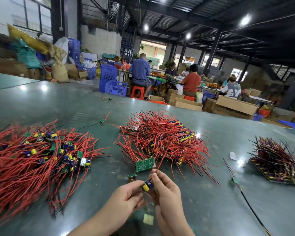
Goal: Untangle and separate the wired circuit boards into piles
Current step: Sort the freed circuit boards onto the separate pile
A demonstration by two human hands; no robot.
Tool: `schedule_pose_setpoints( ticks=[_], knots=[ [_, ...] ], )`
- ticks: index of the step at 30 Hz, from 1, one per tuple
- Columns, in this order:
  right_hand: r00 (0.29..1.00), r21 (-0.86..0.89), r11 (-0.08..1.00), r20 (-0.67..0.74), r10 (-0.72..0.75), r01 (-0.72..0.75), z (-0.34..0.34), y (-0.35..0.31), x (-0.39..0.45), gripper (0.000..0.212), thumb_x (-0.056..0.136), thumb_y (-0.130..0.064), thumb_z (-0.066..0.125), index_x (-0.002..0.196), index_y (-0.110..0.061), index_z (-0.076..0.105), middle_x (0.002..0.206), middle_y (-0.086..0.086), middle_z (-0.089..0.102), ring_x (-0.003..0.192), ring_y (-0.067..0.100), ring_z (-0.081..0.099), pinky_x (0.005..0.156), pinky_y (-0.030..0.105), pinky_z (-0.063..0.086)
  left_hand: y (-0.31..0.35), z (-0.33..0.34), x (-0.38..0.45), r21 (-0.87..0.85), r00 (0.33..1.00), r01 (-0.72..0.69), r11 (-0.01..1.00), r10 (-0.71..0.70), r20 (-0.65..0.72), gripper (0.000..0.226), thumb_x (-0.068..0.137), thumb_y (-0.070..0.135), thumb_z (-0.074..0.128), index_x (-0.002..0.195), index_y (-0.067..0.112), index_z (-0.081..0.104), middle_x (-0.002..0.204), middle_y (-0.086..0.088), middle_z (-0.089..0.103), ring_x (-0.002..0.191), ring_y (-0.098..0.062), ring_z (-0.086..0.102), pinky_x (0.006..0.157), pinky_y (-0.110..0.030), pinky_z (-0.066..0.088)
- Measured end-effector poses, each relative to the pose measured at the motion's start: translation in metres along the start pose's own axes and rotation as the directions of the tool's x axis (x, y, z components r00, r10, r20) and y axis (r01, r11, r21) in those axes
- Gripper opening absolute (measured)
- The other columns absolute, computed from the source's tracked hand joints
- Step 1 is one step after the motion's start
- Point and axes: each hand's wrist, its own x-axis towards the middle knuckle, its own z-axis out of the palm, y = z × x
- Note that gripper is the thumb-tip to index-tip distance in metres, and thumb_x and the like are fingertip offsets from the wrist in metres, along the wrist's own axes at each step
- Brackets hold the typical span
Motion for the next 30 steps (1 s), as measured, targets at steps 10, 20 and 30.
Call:
schedule_pose_setpoints(
  ticks=[10, 20, 30],
  knots=[
    [0.975, -0.176, 0.959, 0.06, -0.214, 0.221, 0.002, -0.009, -0.008, 0.012, 0.077, 0.011, 0.066, 0.081, 0.0, 0.065, 0.061, -0.001, 0.066, 0.056, 0.003, 0.06, 0.053, 0.011, 0.046, 0.003, 0.0, 0.0, -0.065, 0.977, -0.057, 0.996, 0.043, -0.208, 0.031, 0.075, 0.035, 0.059, 0.084, 0.006, 0.063, 0.046, 0.01, 0.035, 0.038, 0.0, 0.028, 0.038, -0.007, 0.023],
    [0.993, -0.056, 0.993, -0.057, -0.104, 0.101, -0.003, -0.005, -0.001, 0.013, 0.074, -0.002, 0.071, 0.071, -0.014, 0.066, 0.067, -0.004, 0.068, 0.055, -0.002, 0.055, 0.047, 0.008, 0.039, 0.007, 0.002, -0.002, -0.053, 0.972, -0.103, 0.993, 0.09, -0.217, 0.026, 0.077, 0.035, 0.057, 0.08, 0.009, 0.061, 0.044, 0.008, 0.031, 0.037, -0.001, 0.026, 0.039, -0.008, 0.023],
    [0.985, -0.028, 0.99, -0.104, -0.14, 0.138, -0.012, -0.02, 0.007, 0.01, 0.075, -0.01, 0.069, 0.07, -0.018, 0.07, 0.07, -0.008, 0.067, 0.054, -0.003, 0.051, 0.05, 0.009, 0.041, 0.004, -0.004, -0.003, 0.069, 0.962, -0.111, 0.991, 0.124, -0.244, 0.031, 0.075, 0.045, 0.057, 0.079, 0.016, 0.065, 0.047, 0.006, 0.032, 0.042, -0.003, 0.027, 0.043, -0.01, 0.024]
  ],
)
